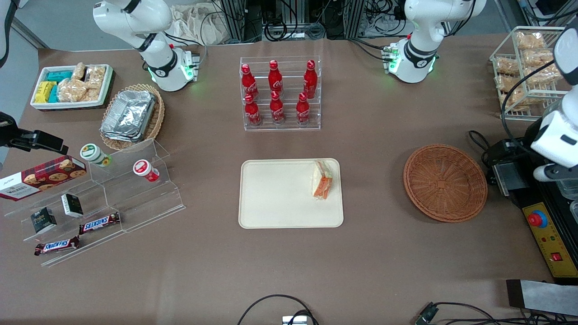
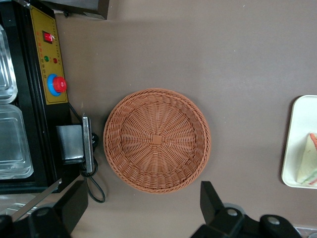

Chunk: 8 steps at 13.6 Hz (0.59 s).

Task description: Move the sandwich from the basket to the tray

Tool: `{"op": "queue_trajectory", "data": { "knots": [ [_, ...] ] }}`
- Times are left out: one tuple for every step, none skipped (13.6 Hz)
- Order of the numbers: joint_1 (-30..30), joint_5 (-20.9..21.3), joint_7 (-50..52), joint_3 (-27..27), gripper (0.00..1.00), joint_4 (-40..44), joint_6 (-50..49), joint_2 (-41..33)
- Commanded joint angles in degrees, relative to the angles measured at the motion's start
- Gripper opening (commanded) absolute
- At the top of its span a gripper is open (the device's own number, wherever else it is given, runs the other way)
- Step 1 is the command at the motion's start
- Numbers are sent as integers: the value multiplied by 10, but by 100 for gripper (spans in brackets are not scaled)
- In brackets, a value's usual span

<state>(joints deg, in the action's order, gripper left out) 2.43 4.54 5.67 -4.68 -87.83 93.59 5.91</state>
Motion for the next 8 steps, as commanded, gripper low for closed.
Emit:
{"op": "queue_trajectory", "data": {
  "knots": [
    [-9, -28, -16, 24, 100, -34, 3, -42],
    [-9, -29, -17, 24, 100, -44, 5, -53],
    [-9, -29, -18, 24, 100, -51, 6, -65],
    [-9, -29, -21, 24, 100, -51, 5, -71],
    [-9, -29, -23, 24, 100, -52, 5, -82],
    [-9, -29, -23, 24, 100, -53, 1, -85],
    [-9, -29, -23, 24, 100, -53, -1, -90],
    [-9, -29, -23, 24, 100, -54, -2, -92]
  ]
}}
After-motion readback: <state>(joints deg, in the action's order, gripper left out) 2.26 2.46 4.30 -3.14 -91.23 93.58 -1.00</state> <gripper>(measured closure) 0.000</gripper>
